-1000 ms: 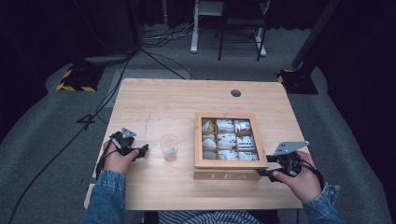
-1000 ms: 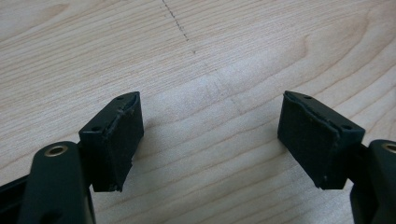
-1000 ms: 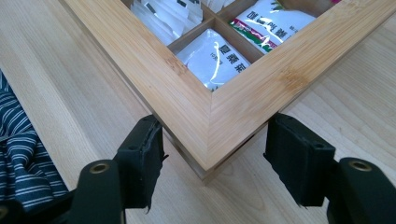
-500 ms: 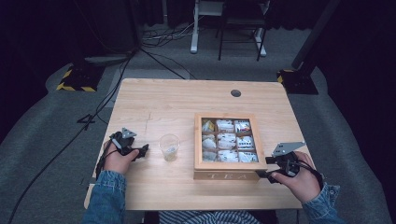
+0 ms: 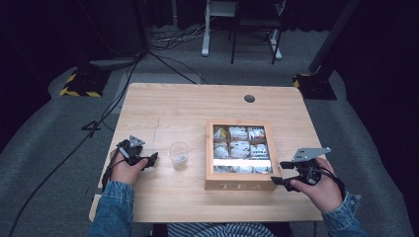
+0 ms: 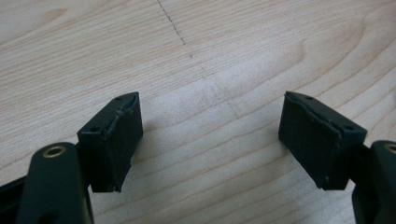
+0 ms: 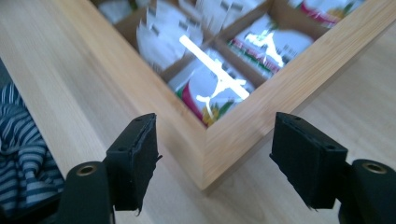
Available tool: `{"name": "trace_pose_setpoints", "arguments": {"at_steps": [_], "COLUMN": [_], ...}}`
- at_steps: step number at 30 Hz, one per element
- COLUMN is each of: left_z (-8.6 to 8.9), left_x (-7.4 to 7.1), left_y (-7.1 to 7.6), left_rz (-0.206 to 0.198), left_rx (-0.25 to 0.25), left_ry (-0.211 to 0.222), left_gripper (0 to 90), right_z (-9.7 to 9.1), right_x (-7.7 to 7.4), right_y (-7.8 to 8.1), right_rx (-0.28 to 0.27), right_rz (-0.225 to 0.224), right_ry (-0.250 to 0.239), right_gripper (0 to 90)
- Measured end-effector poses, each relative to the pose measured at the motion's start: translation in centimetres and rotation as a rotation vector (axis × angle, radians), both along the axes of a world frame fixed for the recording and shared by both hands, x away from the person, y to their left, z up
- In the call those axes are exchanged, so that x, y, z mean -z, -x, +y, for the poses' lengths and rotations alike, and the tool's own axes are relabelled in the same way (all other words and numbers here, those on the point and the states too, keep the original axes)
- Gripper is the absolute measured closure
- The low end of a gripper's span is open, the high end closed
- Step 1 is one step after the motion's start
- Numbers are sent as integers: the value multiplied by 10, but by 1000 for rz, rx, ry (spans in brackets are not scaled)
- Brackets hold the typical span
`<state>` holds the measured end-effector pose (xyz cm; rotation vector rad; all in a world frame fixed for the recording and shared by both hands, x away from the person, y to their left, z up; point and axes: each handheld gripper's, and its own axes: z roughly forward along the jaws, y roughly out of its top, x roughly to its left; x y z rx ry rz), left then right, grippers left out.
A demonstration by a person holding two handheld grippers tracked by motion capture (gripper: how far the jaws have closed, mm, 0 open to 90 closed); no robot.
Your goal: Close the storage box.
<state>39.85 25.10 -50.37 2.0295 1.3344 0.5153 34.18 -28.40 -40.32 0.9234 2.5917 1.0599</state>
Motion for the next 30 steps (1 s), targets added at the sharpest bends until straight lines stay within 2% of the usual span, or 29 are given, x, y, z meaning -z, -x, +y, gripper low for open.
{"name": "trace_pose_setpoints", "arguments": {"at_steps": [6,10,13,16,21,28,30], "left_z": [2,3,3,3,5,5,5], "left_x": [0,0,0,0,0,0,0], "left_y": [7,10,11,11,8,5,5], "left_rz": [-2,-4,-2,-1,1,6,11], "left_rx": [12,22,22,25,49,54,56], "left_ry": [-1,-7,1,3,0,1,-3], "left_gripper": [224,224,223,220,212,190,185], "right_z": [-12,-22,-32,-43,-59,-78,-84], "right_x": [-9,-11,-10,-7,1,21,30], "right_y": [-11,-19,-26,-33,-49,-68,-71], "right_rx": [48,78,112,142,189,252,269], "right_rz": [-99,-148,-178,-191,-184,-185,-168], "right_ry": [-119,-176,-192,-201,-223,-202,-190], "right_gripper": [283,277,253,232,223,199,194]}}
